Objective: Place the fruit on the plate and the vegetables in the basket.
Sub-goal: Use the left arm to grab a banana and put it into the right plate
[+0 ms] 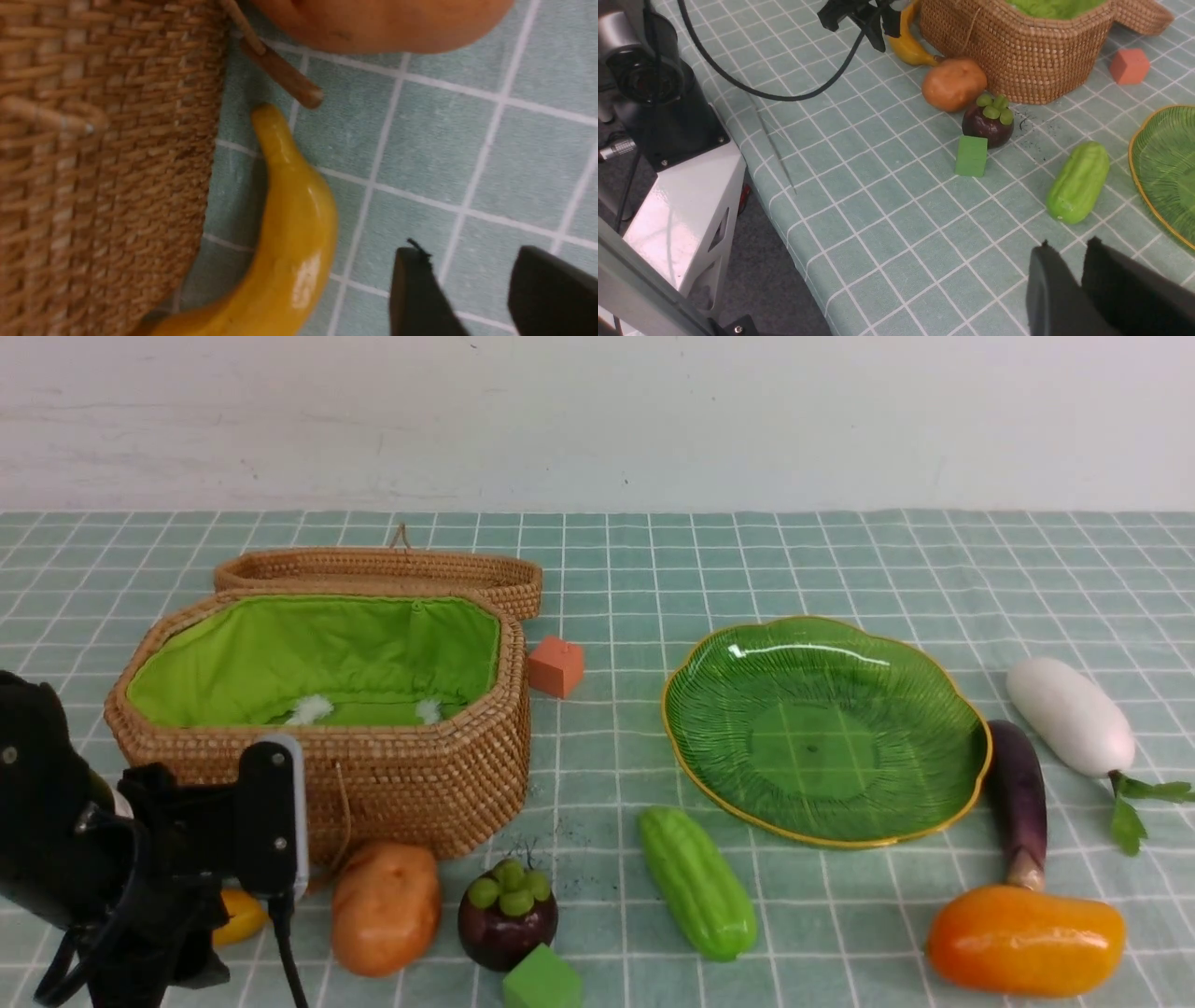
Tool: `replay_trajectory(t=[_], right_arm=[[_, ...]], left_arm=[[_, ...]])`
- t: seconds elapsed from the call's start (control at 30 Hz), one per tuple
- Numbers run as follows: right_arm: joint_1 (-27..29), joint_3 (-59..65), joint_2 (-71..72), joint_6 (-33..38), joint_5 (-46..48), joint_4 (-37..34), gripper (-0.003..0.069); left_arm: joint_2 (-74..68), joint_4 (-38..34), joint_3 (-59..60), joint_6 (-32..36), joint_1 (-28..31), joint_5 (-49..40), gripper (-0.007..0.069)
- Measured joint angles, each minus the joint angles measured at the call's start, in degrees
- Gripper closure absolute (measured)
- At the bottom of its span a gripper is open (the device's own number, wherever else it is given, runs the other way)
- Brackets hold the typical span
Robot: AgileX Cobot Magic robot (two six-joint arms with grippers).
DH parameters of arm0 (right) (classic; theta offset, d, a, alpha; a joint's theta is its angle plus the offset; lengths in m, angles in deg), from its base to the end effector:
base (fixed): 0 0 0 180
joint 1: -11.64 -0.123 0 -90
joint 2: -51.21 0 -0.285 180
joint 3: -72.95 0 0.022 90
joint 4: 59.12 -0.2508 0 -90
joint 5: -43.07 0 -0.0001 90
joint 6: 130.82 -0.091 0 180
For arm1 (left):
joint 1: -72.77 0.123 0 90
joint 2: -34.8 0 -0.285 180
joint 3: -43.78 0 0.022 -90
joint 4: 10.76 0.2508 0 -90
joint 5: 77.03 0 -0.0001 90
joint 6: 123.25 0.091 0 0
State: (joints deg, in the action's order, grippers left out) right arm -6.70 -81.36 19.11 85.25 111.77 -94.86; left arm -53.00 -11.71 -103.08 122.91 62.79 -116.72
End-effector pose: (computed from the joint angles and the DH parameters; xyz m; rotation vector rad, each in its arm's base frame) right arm 0.0068 0.0545 0.3861 -1.0155 1.8192 0.5777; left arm 0.2417 -0.0435 0.2118 1.7327 2.2373 0.2115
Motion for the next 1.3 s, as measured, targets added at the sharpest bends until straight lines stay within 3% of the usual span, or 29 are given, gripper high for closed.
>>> replay_trajectory(t=[0.13,0.3,0.8,1.3], right_arm=[[0.0,0.0,0.0,0.1,0.0,0.0,0.0532],[0.0,0.0,0.0,0.1,0.0,0.0,0.0529],[0.0,0.0,0.0,0.1,0.0,-0.3,0.0522],[0.0,0.0,0.0,0.0,0.0,-1.1,0.0522]], left_arm=[[-3.3,3.9,0.0,0.1,0.0,4.3,0.0171],[-5.9,8.4,0.0,0.1,0.0,7.8,0.0133],[-11.6,15.3,0.0,0.1,0.0,15.2,0.0231],[-13.7,16.6,-0.1,0.1,0.0,13.8,0.0251]])
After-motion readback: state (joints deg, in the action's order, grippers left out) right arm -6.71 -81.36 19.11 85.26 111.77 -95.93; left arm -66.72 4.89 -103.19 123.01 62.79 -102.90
